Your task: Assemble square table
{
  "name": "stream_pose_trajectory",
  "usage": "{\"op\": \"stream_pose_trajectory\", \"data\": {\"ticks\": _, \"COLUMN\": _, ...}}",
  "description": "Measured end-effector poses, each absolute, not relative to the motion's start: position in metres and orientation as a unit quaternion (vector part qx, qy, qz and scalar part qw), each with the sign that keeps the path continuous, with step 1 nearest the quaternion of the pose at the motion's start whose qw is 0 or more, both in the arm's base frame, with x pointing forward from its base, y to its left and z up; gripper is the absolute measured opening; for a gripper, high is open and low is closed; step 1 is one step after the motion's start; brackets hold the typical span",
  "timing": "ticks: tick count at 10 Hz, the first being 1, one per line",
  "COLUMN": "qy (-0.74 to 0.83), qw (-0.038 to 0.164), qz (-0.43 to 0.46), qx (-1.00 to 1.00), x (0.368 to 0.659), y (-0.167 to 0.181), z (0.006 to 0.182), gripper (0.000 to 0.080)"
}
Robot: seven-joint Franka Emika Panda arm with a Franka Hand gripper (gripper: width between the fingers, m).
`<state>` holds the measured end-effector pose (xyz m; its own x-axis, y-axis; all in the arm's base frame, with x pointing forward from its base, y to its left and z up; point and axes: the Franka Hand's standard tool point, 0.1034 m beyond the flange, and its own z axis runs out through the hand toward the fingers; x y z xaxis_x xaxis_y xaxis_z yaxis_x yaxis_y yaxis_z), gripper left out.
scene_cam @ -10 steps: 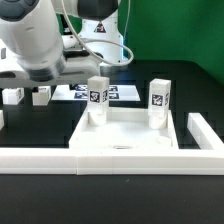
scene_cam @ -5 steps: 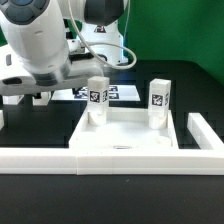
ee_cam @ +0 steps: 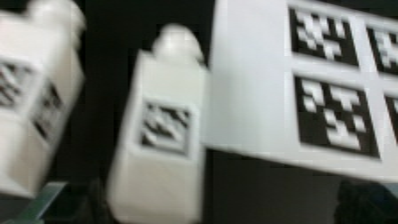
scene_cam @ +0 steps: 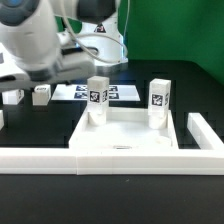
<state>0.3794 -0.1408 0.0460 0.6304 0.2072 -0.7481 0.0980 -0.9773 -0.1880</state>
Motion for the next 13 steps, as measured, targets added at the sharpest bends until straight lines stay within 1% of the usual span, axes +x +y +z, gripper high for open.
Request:
{"op": "stream_pose_trajectory", "data": {"ticks": 1, "qy": -0.081, "qw": 0.065, "qz": 0.421, "qx": -0.901, "x": 0.376, "y": -0.147, "z": 0.049, "gripper": 0.0649}}
{"op": "stream_pose_trajectory", "data": {"ticks": 2, "qy": -0.084, "qw": 0.068, "qz": 0.419, "qx": -0.902, "x": 0.371, "y": -0.152, "z": 0.044, "gripper": 0.0649}}
{"op": "stream_pose_trajectory", "data": {"ticks": 3, "qy": -0.078, "qw": 0.066, "qz": 0.422, "qx": -0.901, "x": 0.364, "y": -0.156, "z": 0.035, "gripper": 0.0649}}
{"op": "stream_pose_trajectory", "data": {"ticks": 4, "qy": -0.052, "qw": 0.054, "qz": 0.436, "qx": -0.897, "x": 0.36, "y": -0.155, "z": 0.03, "gripper": 0.0649}}
{"op": "stream_pose_trajectory", "data": {"ticks": 9, "qy": -0.059, "qw": 0.054, "qz": 0.444, "qx": -0.892, "x": 0.361, "y": -0.15, "z": 0.03, "gripper": 0.0649}}
{"op": "stream_pose_trajectory", "data": {"ticks": 11, "qy": -0.063, "qw": 0.048, "qz": 0.447, "qx": -0.891, "x": 0.358, "y": -0.145, "z": 0.028, "gripper": 0.0649}}
{"op": "stream_pose_trajectory", "data": {"ticks": 13, "qy": -0.067, "qw": 0.047, "qz": 0.449, "qx": -0.89, "x": 0.359, "y": -0.141, "z": 0.029, "gripper": 0.0649}}
